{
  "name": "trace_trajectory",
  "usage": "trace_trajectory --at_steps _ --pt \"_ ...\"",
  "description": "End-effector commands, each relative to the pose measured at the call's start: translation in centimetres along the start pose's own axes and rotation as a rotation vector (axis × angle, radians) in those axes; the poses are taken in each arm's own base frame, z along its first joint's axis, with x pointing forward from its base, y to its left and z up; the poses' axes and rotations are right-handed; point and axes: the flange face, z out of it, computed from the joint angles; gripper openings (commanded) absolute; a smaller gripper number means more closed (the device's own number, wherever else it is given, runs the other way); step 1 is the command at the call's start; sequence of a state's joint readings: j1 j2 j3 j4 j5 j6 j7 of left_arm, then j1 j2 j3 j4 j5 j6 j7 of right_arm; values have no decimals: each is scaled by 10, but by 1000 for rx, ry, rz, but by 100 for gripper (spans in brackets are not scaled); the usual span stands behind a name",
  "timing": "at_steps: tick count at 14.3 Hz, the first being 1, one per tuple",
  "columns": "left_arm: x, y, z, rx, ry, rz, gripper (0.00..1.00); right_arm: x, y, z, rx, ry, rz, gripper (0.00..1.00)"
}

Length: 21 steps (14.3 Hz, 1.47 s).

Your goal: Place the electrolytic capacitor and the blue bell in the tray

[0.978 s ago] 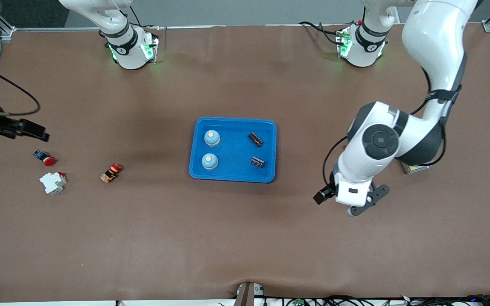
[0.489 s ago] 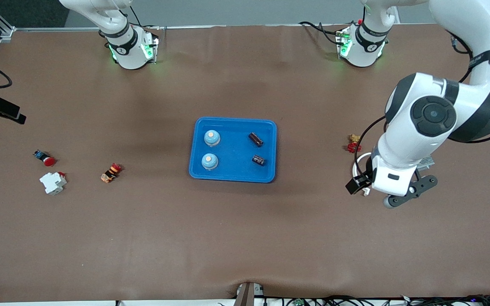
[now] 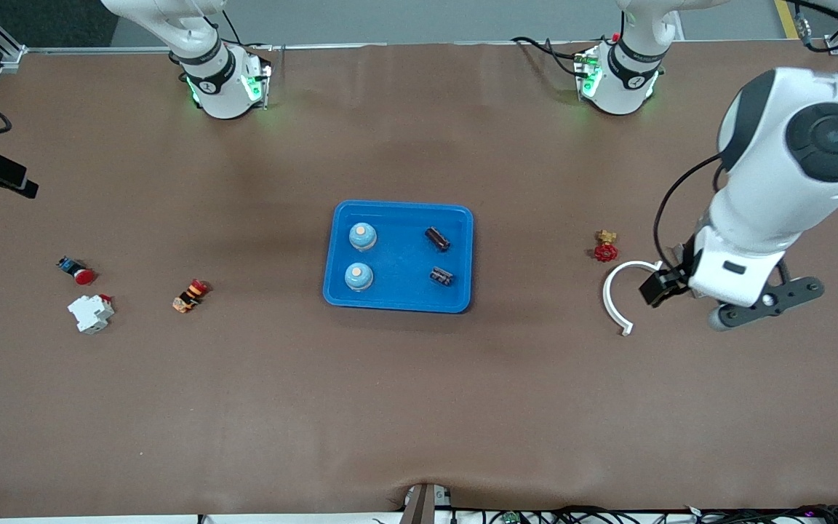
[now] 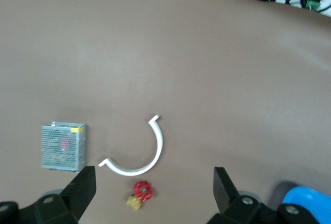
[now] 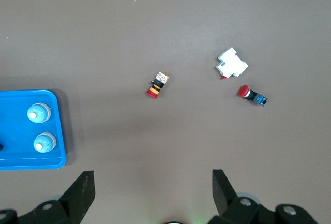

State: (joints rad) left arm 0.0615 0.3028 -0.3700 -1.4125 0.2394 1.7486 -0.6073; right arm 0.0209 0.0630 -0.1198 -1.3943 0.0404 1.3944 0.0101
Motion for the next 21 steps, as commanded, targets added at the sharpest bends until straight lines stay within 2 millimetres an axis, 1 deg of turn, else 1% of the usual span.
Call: trace_trajectory --at_steps 1,2,4,8,10,13,14,17,18,21 --pt "-14 -29 -29 -14 -30 42 100 -9 0 -10 -4 6 -1 100" --pt "-19 -39 -39 -25 -35 52 100 -10 -2 -10 -4 1 -1 100" --pt "-33 -55 -52 -54 -44 68 100 -11 -5 -9 -5 -7 11 100" --pt "-60 -82 -71 -90 -71 109 100 -13 -6 -11 -2 -2 9 100" --pt "-71 -94 -78 -87 -79 143 100 -12 -6 -9 -3 -10 9 100" --pt "-92 -119 -80 -116 -97 192 100 -13 -6 -9 -3 -11 9 100" --pt "-96 -124 -82 -118 -97 195 100 -13 -6 -8 -3 -10 8 100" --pt "-102 -126 -86 -109 -122 197 100 -11 -8 -5 -3 -7 7 100" --pt "-104 -126 -88 -103 -120 199 100 -10 -10 -4 -3 -7 4 100" --pt "-108 -123 -88 -84 -141 207 100 -10 -11 -5 -5 -2 1 100"
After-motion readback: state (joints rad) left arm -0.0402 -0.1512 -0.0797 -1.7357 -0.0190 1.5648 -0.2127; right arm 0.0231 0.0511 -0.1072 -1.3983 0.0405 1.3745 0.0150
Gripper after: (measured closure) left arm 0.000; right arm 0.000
